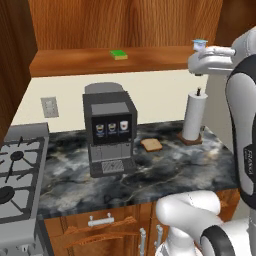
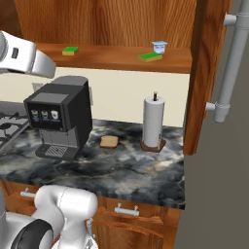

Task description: Pick the sponge and sponge from the cabinet and place them on the counter.

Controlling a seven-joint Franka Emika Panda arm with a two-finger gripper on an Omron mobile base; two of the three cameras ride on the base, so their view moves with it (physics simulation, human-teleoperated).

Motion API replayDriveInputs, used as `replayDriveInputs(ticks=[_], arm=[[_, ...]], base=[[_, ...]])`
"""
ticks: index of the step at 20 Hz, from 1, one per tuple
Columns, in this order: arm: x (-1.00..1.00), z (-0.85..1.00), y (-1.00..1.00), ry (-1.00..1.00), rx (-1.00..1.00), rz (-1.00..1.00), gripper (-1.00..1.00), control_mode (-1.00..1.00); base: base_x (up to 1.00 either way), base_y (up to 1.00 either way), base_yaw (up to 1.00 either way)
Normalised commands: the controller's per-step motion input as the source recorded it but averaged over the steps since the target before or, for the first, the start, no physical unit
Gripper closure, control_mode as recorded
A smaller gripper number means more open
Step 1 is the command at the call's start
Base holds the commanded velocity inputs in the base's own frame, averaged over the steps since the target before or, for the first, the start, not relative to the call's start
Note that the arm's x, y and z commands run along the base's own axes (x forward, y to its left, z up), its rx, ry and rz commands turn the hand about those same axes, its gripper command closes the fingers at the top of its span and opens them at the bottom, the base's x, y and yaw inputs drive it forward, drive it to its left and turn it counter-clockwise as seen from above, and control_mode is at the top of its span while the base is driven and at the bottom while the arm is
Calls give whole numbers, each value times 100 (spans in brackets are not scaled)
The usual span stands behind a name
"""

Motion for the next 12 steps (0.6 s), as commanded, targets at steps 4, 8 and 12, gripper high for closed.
replayDriveInputs(ticks=[4, 8, 12], arm=[[-31, -21, 0, 29, 13, -2, -100, -100], [-1, -2, 0, 4, 1, 0, -100, -100], [11, -3, 0, 0, -2, 0, -100, -100]], base=[[0, 0, 0], [0, 0, 0], [0, 0, 0]])
